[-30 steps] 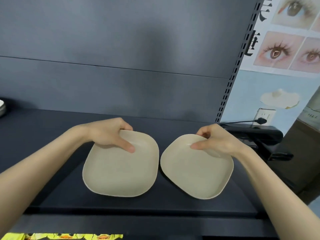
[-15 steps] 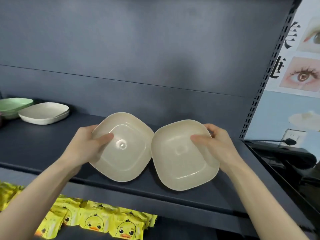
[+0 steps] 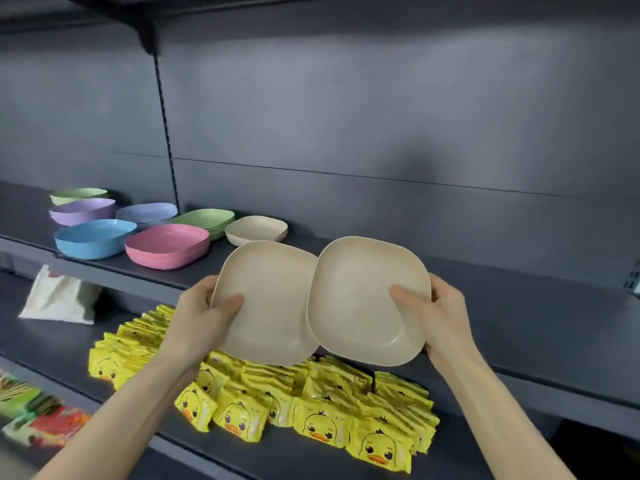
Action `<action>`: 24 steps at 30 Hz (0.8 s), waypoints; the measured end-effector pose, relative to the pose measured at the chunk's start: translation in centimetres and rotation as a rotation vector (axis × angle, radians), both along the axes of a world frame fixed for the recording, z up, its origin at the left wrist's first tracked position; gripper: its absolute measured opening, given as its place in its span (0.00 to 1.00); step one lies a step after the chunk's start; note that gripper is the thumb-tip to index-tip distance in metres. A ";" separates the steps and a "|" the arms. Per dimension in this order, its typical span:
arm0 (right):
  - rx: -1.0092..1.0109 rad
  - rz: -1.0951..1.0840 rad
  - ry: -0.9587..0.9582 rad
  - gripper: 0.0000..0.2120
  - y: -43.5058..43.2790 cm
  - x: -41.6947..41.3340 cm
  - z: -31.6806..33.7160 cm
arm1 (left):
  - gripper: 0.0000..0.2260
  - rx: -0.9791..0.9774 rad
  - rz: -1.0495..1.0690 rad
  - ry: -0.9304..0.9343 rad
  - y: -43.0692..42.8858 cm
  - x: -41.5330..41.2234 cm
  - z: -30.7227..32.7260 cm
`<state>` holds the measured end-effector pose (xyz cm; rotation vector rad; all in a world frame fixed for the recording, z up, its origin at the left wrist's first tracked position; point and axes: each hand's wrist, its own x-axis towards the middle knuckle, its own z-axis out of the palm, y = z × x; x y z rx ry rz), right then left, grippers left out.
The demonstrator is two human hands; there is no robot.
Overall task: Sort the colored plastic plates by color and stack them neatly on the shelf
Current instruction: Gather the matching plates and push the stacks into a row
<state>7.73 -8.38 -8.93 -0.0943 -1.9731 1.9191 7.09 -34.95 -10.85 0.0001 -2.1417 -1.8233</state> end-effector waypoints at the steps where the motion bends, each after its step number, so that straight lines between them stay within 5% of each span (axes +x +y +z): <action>1: -0.007 -0.001 0.006 0.10 -1.7 0.0 -0.2 | 0.07 -0.017 0.016 0.003 -1.6 0.2 0.1; 8: 0.056 -0.014 0.050 0.11 -11.3 -3.2 1.1 | 0.11 -0.106 0.032 0.068 -9.4 -1.4 1.8; 24: 0.161 -0.145 0.110 0.09 -17.4 -22.0 3.7 | 0.05 -0.478 0.016 0.065 -15.6 -24.8 5.5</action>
